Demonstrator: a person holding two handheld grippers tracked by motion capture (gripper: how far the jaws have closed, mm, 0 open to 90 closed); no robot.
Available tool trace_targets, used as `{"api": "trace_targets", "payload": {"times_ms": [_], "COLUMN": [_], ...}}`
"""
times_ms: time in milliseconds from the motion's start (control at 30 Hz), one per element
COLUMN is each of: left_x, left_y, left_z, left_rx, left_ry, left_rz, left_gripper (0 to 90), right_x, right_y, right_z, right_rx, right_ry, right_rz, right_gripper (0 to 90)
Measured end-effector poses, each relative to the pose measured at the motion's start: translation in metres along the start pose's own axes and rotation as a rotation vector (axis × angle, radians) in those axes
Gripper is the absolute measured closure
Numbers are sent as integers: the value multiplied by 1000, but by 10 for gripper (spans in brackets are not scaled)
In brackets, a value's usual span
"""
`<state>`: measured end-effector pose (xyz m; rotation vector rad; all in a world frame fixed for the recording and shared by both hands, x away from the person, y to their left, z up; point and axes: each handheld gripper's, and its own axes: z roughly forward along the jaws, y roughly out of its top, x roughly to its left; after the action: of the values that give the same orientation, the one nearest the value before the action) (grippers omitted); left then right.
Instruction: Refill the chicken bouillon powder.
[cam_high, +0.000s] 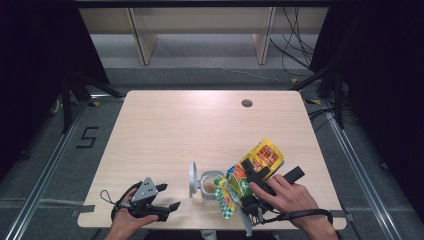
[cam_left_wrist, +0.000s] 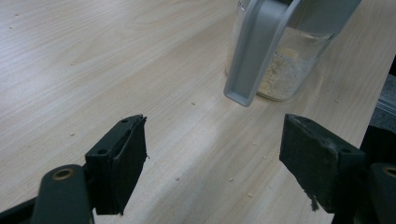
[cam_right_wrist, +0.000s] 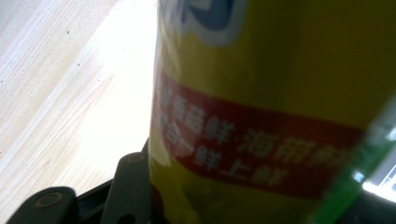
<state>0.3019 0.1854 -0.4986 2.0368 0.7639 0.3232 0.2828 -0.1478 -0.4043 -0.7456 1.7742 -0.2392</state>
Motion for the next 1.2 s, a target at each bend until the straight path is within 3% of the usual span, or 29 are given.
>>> {"api": "trace_targets", "payload": {"times_ms": [100, 133, 167, 267, 333, 433, 467, 533, 633, 733, 767, 800, 900, 933, 1000, 1033, 1200], "left_x": [1, -1, 0, 1, 0, 0, -1, -1, -1, 0, 0, -1, -1, -1, -1, -1, 0], "left_y": [1, 0, 0, 1, -1, 0, 0, -1, 0, 0, 0, 0, -1, 0, 0, -1, 0], "left_z": [0, 1, 0, 0, 0, 0, 0, 0, 0, -1, 0, 0, 0, -1, 0, 1, 0], "left_rx": [3, -17, -3, -12, -15, -12, -10, -13, -10, -5, -12, -9, -13, -4, -7, -20, 10], "left_ry": [0, -3, -3, -7, 3, -5, -3, 2, -4, -2, -6, -1, -5, -2, -6, -7, 3], "left_rz": [-2, -18, -2, -5, 0, -25, -28, -20, -25, -14, -23, -27, -29, -24, -17, -24, -13], "left_gripper": [222, 222, 222, 222, 223, 222, 222, 223, 223, 223, 223, 223, 223, 223, 223, 223, 224], "right_x": [-2, -1, -1, 0, 1, 0, -2, 1, -1, -1, 1, -1, 1, 0, 0, 1, -1], "right_y": [-1, -1, -1, -2, -2, -2, -3, -2, -4, -4, -4, -5, -4, -5, -5, -4, -5], "right_z": [0, 0, 0, 0, 0, -1, 0, -1, 0, -1, -2, -1, -1, -1, -1, -1, -1], "right_rx": [0, -2, 1, 4, 16, 12, -3, 17, -1, 9, 18, 10, 18, 8, 7, 16, 0], "right_ry": [7, 5, 9, 7, 11, 9, 14, 10, 17, 6, 13, 8, 15, 12, 11, 14, 10], "right_rz": [-28, -30, -25, -23, 4, -6, -33, 0, -30, -30, 2, -19, 5, -19, -20, 6, -13], "right_gripper": [559, 558, 559, 559, 559, 559, 559, 559, 559, 560, 560, 560, 559, 559, 560, 560, 560]}}
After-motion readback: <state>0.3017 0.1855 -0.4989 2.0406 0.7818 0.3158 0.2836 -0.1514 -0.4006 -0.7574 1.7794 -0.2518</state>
